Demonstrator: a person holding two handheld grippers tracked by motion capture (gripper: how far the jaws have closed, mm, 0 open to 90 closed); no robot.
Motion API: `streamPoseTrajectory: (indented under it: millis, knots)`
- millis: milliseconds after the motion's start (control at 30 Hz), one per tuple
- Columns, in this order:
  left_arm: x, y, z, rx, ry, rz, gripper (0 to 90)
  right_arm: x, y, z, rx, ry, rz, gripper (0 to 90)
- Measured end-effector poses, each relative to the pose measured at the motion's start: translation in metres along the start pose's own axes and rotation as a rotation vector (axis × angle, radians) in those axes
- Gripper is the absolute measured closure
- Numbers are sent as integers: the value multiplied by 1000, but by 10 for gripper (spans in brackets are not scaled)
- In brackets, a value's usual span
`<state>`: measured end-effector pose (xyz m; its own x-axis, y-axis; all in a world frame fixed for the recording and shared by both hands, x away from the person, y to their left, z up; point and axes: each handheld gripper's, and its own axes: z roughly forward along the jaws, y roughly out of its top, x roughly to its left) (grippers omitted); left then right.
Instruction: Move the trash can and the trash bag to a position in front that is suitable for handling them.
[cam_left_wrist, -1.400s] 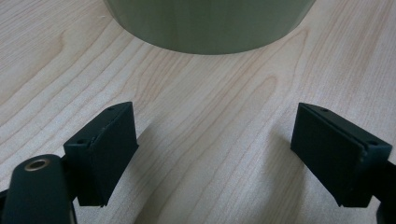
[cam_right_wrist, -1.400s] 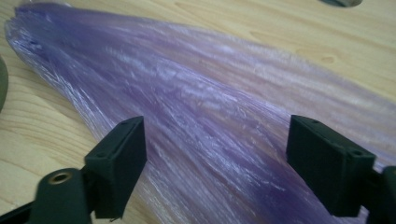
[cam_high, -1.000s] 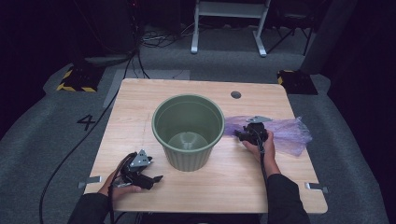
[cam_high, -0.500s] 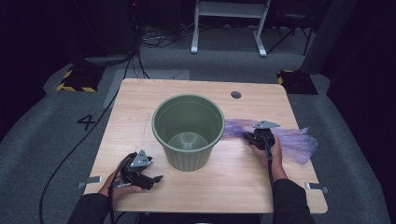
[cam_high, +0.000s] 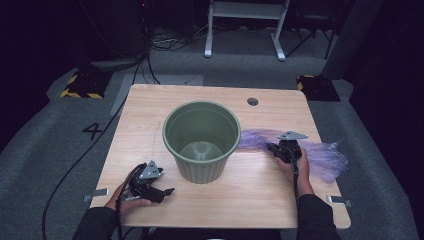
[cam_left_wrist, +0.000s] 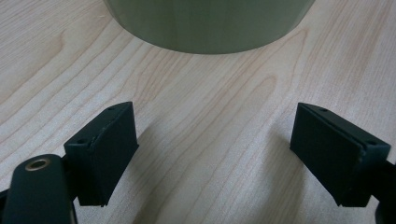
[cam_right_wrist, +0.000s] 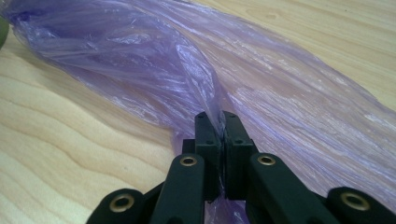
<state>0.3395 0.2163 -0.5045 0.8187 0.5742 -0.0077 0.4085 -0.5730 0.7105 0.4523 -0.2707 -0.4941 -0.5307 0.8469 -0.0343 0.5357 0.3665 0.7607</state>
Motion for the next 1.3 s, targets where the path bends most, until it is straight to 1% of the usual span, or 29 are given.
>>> streamPoseTrajectory:
  millis: [33,100,200,333,400,433,567,700,833,933,967,1067,1133,1233,1300]
  knots:
    - [0,0,0,1,-2,4,147,0,-1,-2,9,-12,-2,867]
    - [0,0,0,0,-3,4,147,0,-1,-3,10,-12,-4,866]
    - [0,0,0,0,-5,6,147,2,-2,-10,15,-23,-25,863]
    - [0,0,0,0,-5,6,147,2,-3,-15,10,-20,-12,851]
    - [0,0,0,-1,-6,4,147,1,-4,-18,0,-6,-3,849]
    - [0,0,0,1,-4,5,147,1,-5,-20,5,-11,-6,849]
    - [0,0,0,1,-2,6,147,-1,-8,-22,15,-9,-1,842]
    - [0,0,0,1,-3,4,147,-4,-14,-21,31,4,6,813]
    - [0,0,0,1,-3,4,147,-5,-15,-21,27,14,10,808]
    - [0,0,0,1,-3,3,148,-4,-15,-21,25,28,2,804]
    - [0,0,0,1,-3,4,147,-3,-15,-20,26,27,-5,796]
    - [0,0,0,1,-3,4,148,-2,-15,-19,33,30,-4,777]
    - [0,0,0,1,-3,4,147,-1,-15,-17,39,38,-15,767]
    - [0,0,0,1,-3,4,147,1,-16,-17,43,39,-33,741]
    - [0,0,0,1,-3,4,148,2,-15,-16,44,42,-34,713]
